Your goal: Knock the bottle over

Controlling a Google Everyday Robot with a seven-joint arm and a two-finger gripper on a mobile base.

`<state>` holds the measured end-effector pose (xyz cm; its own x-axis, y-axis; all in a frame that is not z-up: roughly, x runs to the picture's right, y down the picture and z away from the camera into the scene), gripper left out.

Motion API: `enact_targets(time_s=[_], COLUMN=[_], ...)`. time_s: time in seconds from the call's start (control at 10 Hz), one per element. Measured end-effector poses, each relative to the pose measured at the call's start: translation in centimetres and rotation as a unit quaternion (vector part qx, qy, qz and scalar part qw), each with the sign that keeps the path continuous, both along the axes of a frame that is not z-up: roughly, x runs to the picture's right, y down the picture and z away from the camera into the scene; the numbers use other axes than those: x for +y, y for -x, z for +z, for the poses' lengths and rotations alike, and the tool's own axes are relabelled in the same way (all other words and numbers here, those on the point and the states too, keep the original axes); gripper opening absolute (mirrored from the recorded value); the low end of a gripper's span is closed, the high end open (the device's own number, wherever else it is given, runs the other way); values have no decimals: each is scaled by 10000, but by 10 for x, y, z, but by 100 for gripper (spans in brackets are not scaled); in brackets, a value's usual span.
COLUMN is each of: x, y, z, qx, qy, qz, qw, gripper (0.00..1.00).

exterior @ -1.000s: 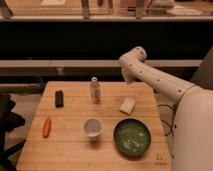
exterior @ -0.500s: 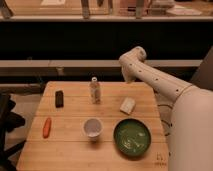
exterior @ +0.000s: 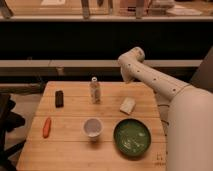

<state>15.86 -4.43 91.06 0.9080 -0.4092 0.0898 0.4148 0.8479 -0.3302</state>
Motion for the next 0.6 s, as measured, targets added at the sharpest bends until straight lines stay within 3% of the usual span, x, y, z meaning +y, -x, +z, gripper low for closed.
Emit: enact_targets(time_s=[0.6], x=[3], y=[18], z=[6], qx=[-135], qy=[91], qz=[-182], qw=[9997], gripper=[0])
